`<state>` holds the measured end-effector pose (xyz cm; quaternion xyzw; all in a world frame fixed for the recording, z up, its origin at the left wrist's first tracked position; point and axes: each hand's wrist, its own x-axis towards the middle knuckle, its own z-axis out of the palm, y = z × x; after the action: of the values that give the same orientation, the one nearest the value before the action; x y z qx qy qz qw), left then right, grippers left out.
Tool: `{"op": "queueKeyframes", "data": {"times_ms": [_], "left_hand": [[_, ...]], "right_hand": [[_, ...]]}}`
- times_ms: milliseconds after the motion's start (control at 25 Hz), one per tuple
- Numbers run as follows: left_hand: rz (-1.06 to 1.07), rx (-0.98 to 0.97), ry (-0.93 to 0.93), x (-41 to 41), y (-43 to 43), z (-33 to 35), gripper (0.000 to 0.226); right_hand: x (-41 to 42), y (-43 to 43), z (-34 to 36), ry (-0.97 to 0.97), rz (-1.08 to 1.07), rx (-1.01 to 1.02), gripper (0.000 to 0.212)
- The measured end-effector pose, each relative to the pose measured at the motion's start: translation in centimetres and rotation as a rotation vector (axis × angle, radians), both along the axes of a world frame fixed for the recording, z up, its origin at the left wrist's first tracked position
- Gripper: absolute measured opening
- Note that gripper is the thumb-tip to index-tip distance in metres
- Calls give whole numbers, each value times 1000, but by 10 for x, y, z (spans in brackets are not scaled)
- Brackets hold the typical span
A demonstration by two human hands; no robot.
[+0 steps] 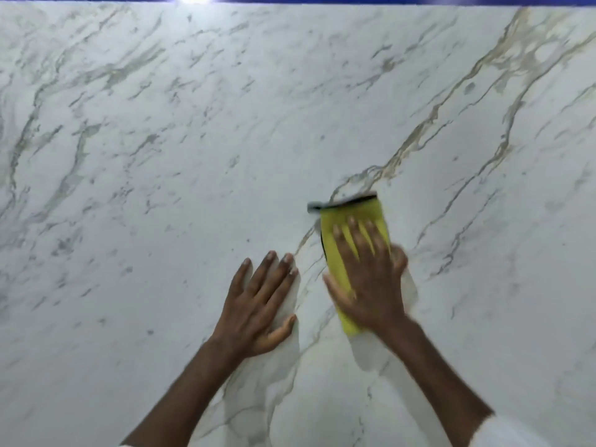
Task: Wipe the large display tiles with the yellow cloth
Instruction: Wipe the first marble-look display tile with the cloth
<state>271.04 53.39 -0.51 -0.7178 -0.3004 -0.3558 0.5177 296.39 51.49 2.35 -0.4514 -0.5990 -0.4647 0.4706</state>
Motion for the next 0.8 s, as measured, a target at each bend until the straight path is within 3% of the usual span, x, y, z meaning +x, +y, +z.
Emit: {"op": "queueKeyframes", "data": {"times_ms": [120, 200, 320, 480, 560, 680, 800], "left_hand": [[-17, -7, -7, -2, 1, -2, 78], [-25, 3, -20, 3, 3, -4, 78], [-26, 11, -42, 2, 7, -10, 79], [-5, 11, -48, 2, 5, -8, 80], [-14, -11, -84, 4, 5, -16, 77], [-8, -87, -132, 12, 1, -67, 78], [3, -112, -116, 14, -3, -121, 82]], "right_hand": [[4, -13, -158, -74, -38, -112, 73], [11, -19, -206, -120, -42, -146, 69], [12, -16, -169, -126, -5, -115, 73], [-5, -6, -38, -37, 19, -53, 77], [-4, -5, -5, 12, 13, -14, 75], [1, -3, -41, 46, -26, 35, 75], [-4, -4, -155, 101, -27, -44, 74]]}}
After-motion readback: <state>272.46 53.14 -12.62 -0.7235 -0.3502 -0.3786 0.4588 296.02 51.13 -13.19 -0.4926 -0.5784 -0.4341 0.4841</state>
